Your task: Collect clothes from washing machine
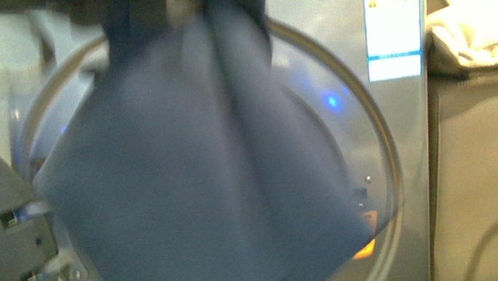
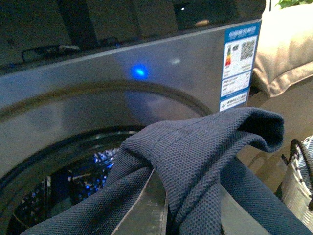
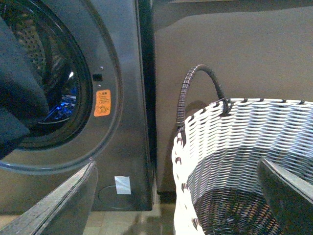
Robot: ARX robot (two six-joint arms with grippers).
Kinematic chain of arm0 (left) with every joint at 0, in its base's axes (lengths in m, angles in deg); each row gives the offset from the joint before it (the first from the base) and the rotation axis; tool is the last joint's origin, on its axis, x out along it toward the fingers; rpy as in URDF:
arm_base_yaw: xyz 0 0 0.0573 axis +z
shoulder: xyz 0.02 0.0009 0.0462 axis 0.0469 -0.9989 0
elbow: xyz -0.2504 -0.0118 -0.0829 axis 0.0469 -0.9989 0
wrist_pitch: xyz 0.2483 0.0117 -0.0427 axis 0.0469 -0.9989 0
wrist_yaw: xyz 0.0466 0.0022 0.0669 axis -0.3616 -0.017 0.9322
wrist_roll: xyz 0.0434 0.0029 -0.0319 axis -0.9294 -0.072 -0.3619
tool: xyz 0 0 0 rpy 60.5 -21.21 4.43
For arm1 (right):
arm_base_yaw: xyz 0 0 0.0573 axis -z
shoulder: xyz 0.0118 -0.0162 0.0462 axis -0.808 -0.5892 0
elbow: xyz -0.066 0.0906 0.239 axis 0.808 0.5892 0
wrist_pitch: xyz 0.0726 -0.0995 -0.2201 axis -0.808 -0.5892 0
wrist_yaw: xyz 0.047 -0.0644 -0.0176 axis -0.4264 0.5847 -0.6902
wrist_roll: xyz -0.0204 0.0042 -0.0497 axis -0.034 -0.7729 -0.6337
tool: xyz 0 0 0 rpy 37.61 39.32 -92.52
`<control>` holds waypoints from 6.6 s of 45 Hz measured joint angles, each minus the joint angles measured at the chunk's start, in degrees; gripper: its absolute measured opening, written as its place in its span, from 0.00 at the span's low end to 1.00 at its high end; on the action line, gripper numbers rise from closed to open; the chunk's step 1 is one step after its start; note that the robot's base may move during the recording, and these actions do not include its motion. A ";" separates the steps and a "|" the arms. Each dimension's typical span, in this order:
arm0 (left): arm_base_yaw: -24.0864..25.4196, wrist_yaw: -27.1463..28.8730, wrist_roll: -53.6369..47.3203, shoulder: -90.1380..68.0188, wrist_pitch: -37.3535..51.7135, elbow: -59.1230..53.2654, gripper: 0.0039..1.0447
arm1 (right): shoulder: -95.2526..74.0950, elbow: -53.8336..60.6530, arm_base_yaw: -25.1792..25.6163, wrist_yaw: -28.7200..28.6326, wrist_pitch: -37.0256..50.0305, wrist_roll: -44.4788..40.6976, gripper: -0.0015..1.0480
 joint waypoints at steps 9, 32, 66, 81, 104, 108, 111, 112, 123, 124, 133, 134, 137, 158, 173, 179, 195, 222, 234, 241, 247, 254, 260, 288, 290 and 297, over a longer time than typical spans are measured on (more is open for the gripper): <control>-4.37 1.14 -2.40 2.82 -2.12 5.33 0.09 | 0.00 0.00 0.00 0.00 0.00 0.00 0.93; -10.27 3.39 -8.07 2.97 -12.44 20.74 0.09 | 0.00 0.00 0.00 0.00 0.00 0.00 0.93; -7.65 4.92 -9.77 -10.36 -28.70 52.70 0.09 | 0.00 0.00 0.00 0.00 0.00 0.00 0.93; -7.52 4.90 -9.77 -10.54 -28.72 52.70 0.09 | 0.00 0.00 0.00 0.00 0.00 0.00 0.93; -7.52 4.92 -9.77 -10.58 -28.72 52.72 0.09 | -14.84 -3.04 13.94 -32.24 21.14 13.35 0.93; -7.50 4.92 -9.77 -10.58 -28.72 52.72 0.09 | -23.37 -6.67 15.26 -34.05 29.64 15.30 0.93; -7.52 4.90 -9.77 -10.58 -28.72 52.72 0.09 | -30.77 -10.67 14.88 -33.86 35.47 15.82 0.93; -7.52 4.90 -9.77 -10.58 -28.72 52.72 0.09 | -32.39 -11.74 14.58 -33.70 36.35 15.82 0.93; -7.52 4.90 -9.77 -10.58 -28.72 52.72 0.09 | -43.30 -25.68 7.30 -30.49 36.63 14.43 0.93; -7.52 4.90 -9.77 -10.58 -28.72 52.72 0.09 | -43.65 -27.02 6.23 -30.12 36.06 14.03 0.93; -7.52 4.90 -9.77 -10.58 -28.72 52.72 0.09 | -46.40 -37.13 -5.22 -25.31 31.17 9.51 0.93; -7.52 4.90 -9.77 -10.58 -28.72 52.72 0.09 | -46.90 -38.45 -7.10 -24.20 30.73 8.66 0.93; -7.52 4.90 -9.77 -10.58 -28.72 52.72 0.09 | -47.93 -40.87 -10.84 -21.84 30.45 7.28 0.93; -7.52 4.90 -9.77 -10.58 -28.72 52.72 0.09 | -53.90 -53.46 -35.45 -9.55 28.06 -2.01 0.93; -7.52 4.90 -9.77 -10.58 -28.72 52.72 0.09 | -55.47 -54.93 -39.80 -7.13 28.65 -2.36 0.93; -7.52 4.90 -9.77 -10.58 -28.72 52.72 0.09 | -53.33 -53.35 -40.35 -7.30 28.76 -2.16 0.93; -7.52 4.90 -9.77 -10.58 -28.72 52.72 0.09 | -58.45 -55.89 -37.86 -6.54 32.54 -0.17 0.93; -7.50 4.94 -9.77 -10.58 -28.72 52.72 0.09 | -71.45 -65.46 -37.97 -7.37 30.32 2.89 0.93; -7.50 5.09 -9.79 -10.58 -28.72 52.72 0.09 | -73.79 -67.30 -41.27 -5.03 30.58 2.75 0.93; -7.50 5.07 -9.77 -10.58 -28.72 52.72 0.09 | -75.12 -68.26 -39.17 -1.31 30.88 2.78 0.93; -7.50 5.05 -9.77 -10.58 -28.72 52.72 0.09 | -75.89 -68.46 -34.86 -0.13 30.42 2.86 0.93; -7.52 4.94 -9.77 -10.58 -28.72 52.72 0.09 | -76.24 -68.43 -30.62 -0.37 30.62 3.87 0.80; -7.52 4.92 -9.77 -10.64 -28.72 52.72 0.09 | -76.22 -68.43 -29.07 -1.33 30.62 4.79 0.57; -7.52 4.90 -9.77 -10.62 -28.70 53.35 0.80 | -75.34 -72.52 -22.18 -1.81 26.49 6.75 0.07; -7.52 4.87 -9.77 -10.60 -28.70 53.35 0.90 | -75.41 -73.44 -19.65 -2.45 26.01 7.48 0.07; -7.52 4.87 -9.81 -10.56 -28.70 53.35 0.94 | -73.75 -74.62 -9.09 -8.07 24.44 11.85 0.07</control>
